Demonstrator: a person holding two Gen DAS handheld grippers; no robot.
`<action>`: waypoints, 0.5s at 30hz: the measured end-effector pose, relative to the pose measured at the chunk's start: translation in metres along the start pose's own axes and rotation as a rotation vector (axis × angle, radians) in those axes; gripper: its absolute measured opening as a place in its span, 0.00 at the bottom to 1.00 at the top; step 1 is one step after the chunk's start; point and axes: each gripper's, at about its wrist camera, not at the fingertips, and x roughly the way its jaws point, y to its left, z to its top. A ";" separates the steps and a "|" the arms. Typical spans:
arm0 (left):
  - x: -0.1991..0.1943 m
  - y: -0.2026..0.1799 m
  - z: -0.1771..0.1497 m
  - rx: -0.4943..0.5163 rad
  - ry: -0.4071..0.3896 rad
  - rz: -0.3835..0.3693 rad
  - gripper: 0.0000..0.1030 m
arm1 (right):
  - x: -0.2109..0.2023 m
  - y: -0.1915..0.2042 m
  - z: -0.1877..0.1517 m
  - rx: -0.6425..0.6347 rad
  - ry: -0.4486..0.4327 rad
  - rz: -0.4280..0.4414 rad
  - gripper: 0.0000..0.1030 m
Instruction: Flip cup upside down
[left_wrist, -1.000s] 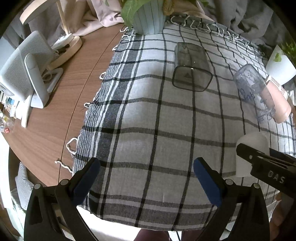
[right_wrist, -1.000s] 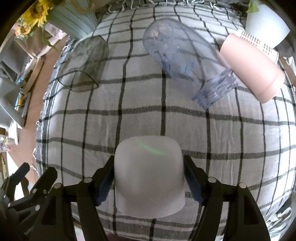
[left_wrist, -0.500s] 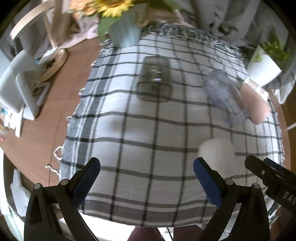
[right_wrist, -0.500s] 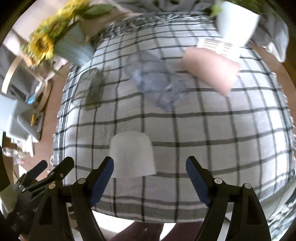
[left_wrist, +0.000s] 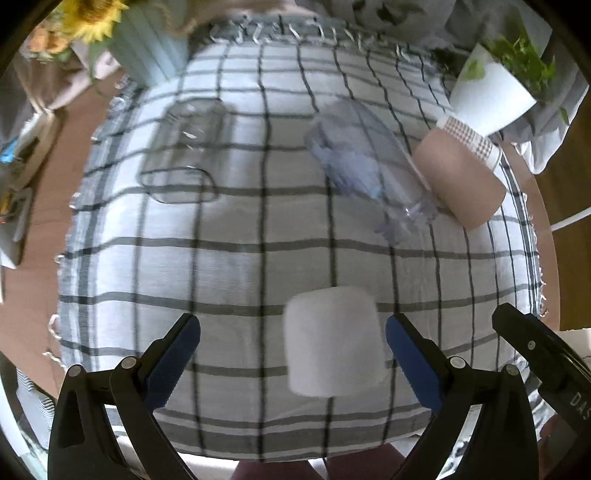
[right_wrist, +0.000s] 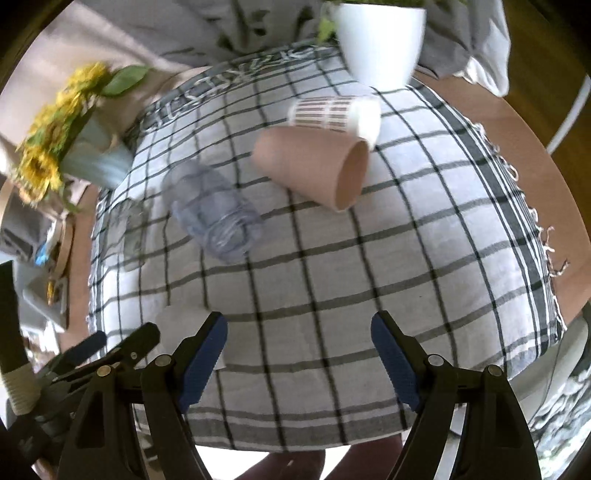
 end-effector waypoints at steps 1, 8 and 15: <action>0.006 -0.003 0.003 -0.001 0.018 0.002 0.99 | 0.002 -0.005 0.002 0.012 0.004 0.001 0.78; 0.030 -0.009 0.011 -0.031 0.096 -0.023 0.93 | 0.015 -0.019 0.008 0.053 0.035 0.003 0.78; 0.046 -0.012 0.016 -0.048 0.154 -0.046 0.78 | 0.030 -0.024 0.013 0.091 0.087 0.014 0.78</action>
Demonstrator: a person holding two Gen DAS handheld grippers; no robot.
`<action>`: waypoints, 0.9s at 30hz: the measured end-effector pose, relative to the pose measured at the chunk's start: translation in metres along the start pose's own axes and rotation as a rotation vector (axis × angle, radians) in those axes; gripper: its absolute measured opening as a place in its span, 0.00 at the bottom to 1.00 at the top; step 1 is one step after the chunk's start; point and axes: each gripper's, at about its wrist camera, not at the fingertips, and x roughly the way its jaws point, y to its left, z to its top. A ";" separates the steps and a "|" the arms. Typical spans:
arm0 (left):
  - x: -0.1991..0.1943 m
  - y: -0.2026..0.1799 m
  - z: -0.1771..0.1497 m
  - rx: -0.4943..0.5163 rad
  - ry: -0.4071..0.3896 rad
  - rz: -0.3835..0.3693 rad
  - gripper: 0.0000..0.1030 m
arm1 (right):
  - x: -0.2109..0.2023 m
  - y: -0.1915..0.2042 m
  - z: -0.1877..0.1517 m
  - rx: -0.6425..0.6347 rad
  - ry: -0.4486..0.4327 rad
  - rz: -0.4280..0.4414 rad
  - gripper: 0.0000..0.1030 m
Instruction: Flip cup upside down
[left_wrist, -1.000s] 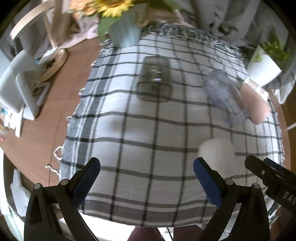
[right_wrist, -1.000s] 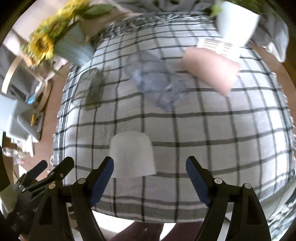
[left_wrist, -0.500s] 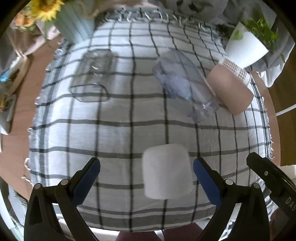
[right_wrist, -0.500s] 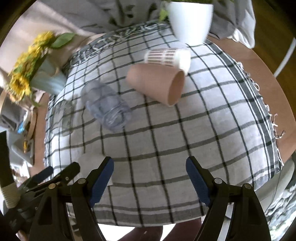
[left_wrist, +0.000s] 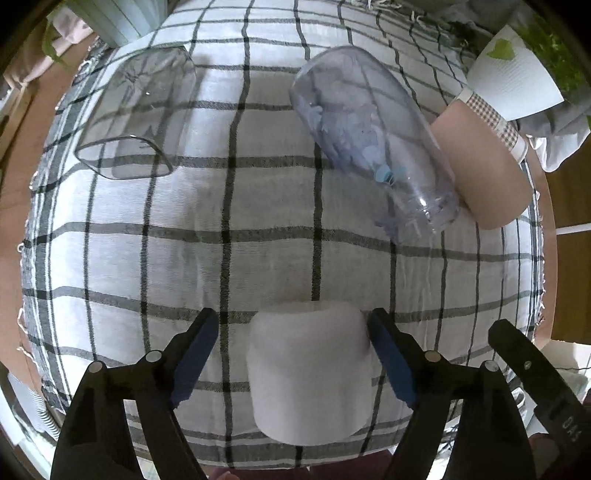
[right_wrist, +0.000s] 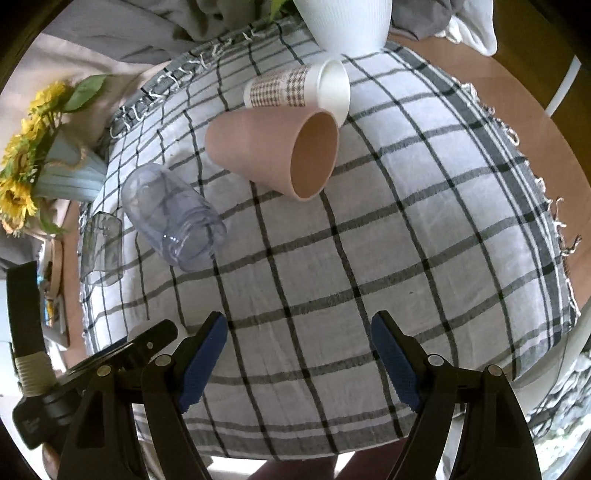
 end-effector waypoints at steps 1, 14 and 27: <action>0.002 0.000 0.003 -0.002 0.011 -0.009 0.76 | 0.002 0.000 0.001 0.002 0.008 -0.002 0.78; 0.003 -0.008 0.017 0.003 0.003 -0.010 0.64 | 0.004 -0.003 0.002 0.018 0.012 -0.007 0.78; -0.022 -0.008 0.012 0.049 -0.133 -0.030 0.63 | -0.011 0.007 0.000 -0.008 -0.029 -0.001 0.78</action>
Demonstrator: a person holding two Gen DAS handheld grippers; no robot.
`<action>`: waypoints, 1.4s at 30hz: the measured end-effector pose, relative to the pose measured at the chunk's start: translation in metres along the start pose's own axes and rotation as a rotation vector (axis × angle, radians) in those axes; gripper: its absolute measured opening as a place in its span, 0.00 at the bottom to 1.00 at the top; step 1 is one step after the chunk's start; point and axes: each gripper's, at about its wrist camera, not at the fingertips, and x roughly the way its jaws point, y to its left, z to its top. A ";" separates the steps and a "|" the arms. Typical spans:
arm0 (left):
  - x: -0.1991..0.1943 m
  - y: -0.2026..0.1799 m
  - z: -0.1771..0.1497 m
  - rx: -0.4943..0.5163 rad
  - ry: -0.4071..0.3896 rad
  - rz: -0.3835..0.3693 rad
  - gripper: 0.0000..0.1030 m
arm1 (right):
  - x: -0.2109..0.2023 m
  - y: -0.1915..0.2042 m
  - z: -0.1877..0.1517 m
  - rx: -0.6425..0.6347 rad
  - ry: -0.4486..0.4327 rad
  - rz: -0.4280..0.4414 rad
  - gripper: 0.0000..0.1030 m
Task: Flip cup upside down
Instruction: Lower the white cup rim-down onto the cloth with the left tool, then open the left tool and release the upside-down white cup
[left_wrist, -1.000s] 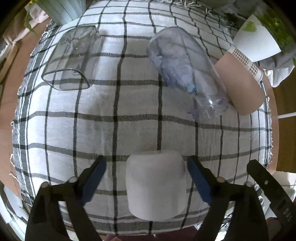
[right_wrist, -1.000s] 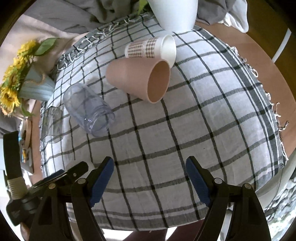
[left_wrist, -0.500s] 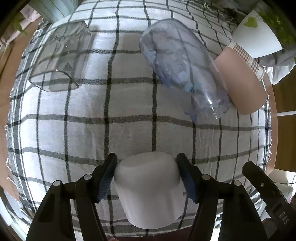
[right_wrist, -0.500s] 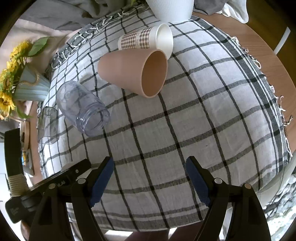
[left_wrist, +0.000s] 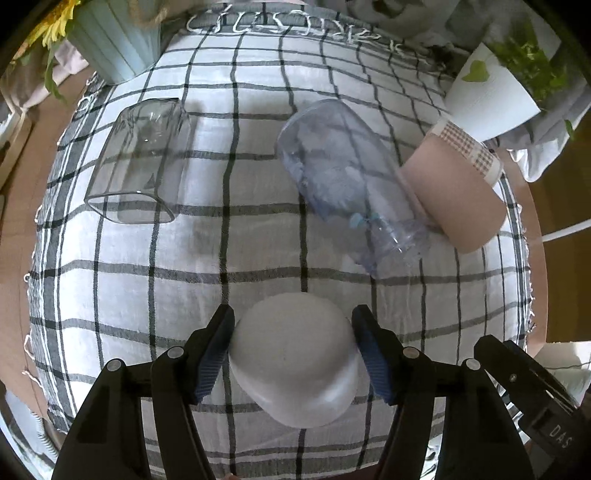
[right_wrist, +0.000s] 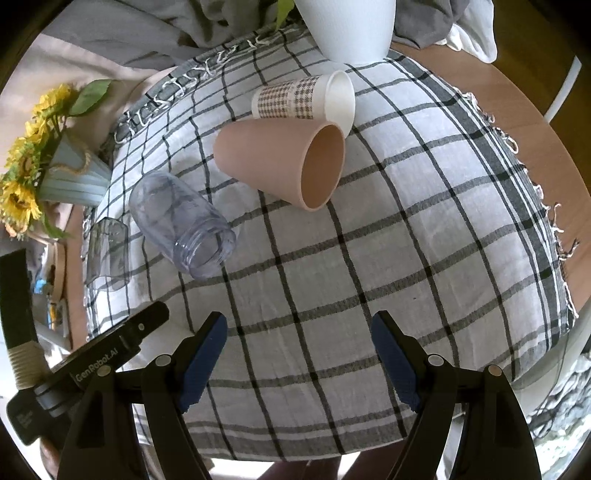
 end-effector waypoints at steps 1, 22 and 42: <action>-0.002 0.001 -0.002 0.004 -0.005 0.000 0.63 | 0.000 0.000 -0.001 -0.004 -0.001 -0.003 0.78; -0.004 -0.017 -0.037 0.024 0.015 -0.035 0.58 | -0.006 -0.023 -0.019 -0.003 -0.001 -0.037 0.78; -0.062 -0.026 -0.054 -0.124 -0.237 0.091 0.90 | -0.062 -0.023 -0.008 -0.153 -0.193 0.006 0.83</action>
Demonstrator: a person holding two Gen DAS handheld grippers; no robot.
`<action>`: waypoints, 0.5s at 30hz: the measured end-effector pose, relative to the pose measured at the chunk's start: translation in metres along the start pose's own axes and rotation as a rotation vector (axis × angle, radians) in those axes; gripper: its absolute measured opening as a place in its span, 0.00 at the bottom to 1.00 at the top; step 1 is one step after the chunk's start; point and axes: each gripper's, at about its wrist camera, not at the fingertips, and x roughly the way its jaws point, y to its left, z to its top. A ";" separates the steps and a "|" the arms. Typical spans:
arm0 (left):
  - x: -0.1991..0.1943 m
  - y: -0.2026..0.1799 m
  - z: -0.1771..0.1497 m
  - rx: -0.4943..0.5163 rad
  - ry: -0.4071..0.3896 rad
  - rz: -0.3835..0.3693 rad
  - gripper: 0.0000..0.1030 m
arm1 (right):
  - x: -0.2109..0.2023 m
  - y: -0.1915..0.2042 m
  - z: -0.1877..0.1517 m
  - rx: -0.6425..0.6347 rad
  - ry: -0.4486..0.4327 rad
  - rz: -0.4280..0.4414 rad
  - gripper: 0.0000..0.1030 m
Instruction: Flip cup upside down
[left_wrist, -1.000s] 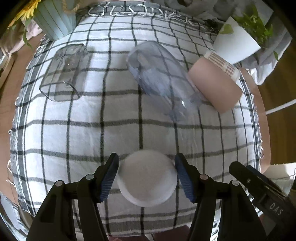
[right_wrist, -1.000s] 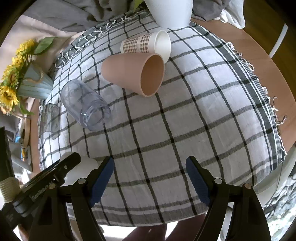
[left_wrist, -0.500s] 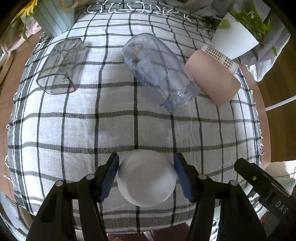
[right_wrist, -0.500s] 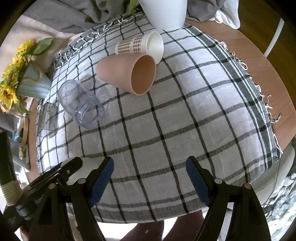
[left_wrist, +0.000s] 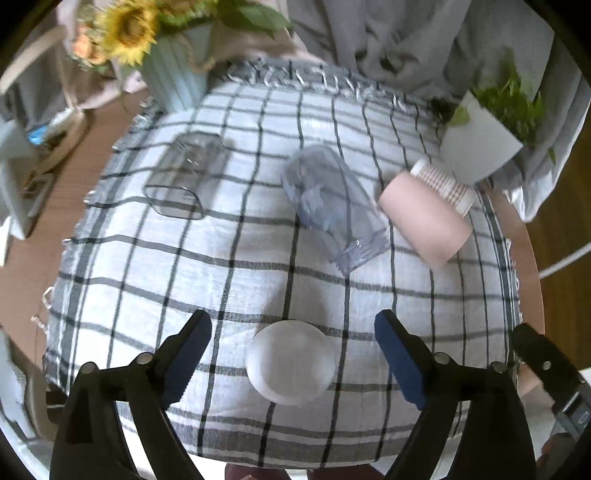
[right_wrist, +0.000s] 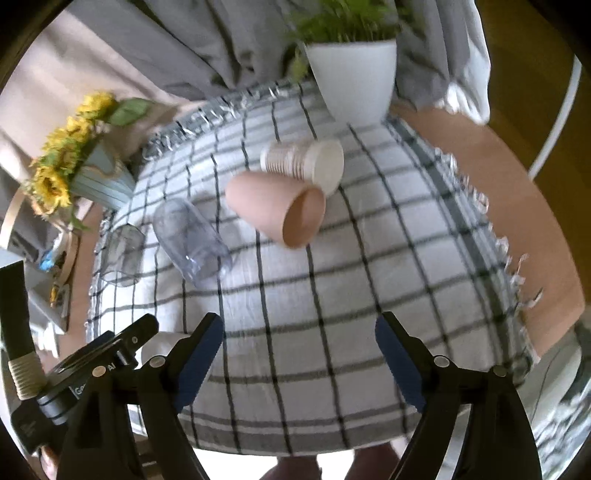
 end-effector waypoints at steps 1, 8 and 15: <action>-0.007 -0.002 -0.003 -0.011 -0.026 0.014 0.91 | -0.005 0.000 0.002 -0.020 -0.016 0.007 0.84; -0.049 -0.010 -0.023 -0.029 -0.133 0.075 0.96 | -0.042 0.000 0.005 -0.147 -0.125 0.030 0.88; -0.090 -0.007 -0.038 -0.002 -0.218 0.083 0.99 | -0.075 0.007 -0.007 -0.185 -0.195 0.056 0.89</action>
